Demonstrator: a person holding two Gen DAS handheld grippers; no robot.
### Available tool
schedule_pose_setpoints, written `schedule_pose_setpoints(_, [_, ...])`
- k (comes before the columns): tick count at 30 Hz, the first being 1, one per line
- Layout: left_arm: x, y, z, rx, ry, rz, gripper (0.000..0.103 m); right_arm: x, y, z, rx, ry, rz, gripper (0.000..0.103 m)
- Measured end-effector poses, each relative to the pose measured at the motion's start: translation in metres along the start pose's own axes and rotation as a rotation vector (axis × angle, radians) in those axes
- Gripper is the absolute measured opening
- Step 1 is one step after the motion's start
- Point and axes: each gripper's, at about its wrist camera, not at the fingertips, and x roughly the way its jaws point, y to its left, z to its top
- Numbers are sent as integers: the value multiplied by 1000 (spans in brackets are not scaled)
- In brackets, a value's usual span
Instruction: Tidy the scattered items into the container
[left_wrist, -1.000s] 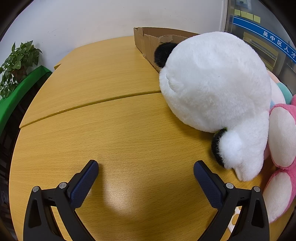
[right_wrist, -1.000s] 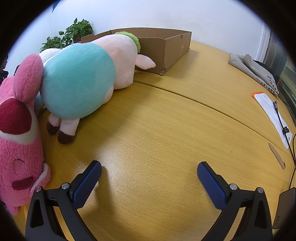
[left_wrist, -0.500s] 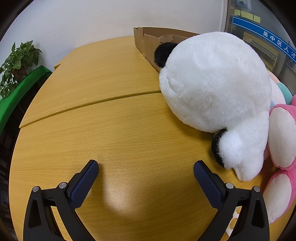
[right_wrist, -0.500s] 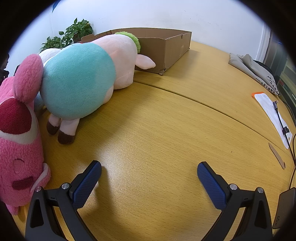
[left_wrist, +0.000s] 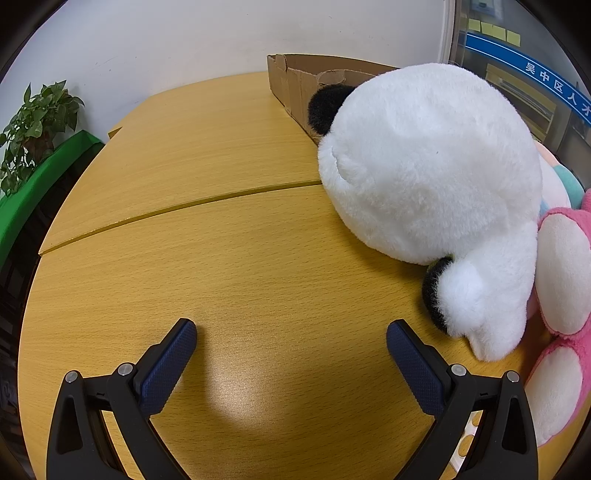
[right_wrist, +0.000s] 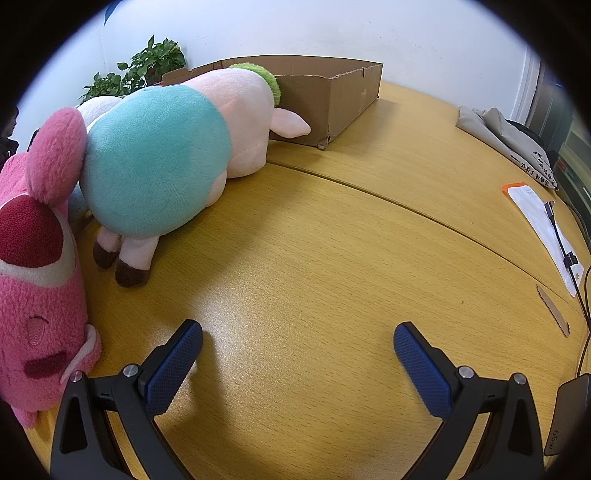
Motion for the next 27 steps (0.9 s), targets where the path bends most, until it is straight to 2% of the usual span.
schedule_pose_setpoints(8, [-13, -4, -6, -31, -2, 27, 103, 5, 6, 7, 23, 0, -18, 103])
schedule_pose_setpoints(11, [-30, -3, -17, -61, -18, 98, 103, 3, 11, 5, 27, 0, -25, 103])
schedule_pose_setpoints(14, [-79, -5, -30, -82, -105, 189, 103, -2, 8, -1, 42, 20, -45, 102])
schedule_pose_setpoints(16, [-119, -10, -37, -106, -163, 222, 103, -19, 8, -11, 79, 23, -122, 102])
schedule_pose_setpoints(18, [-148, -19, -46, -135, -211, 242, 103, -56, 15, -22, 108, -44, -173, 102])
schedule_pose_setpoints(20, [-178, -41, -51, -139, -263, 247, 103, -103, 28, -29, 137, -147, -166, 102])
schedule_pose_setpoints(21, [-192, -56, -56, -132, -285, 237, 103, -129, 36, -33, 151, -207, -166, 102])
schedule_pose_setpoints(23, [-195, -80, -48, -118, -291, 179, 103, -169, 53, -36, 181, -309, -181, 102])
schedule_pose_setpoints(25, [-195, -118, -52, -106, -287, 63, 103, -196, 74, -38, 219, -383, -185, 102])
schedule_pose_setpoints(27, [-188, -148, -56, -87, -294, -37, 103, -208, 96, -38, 255, -438, -154, 102])
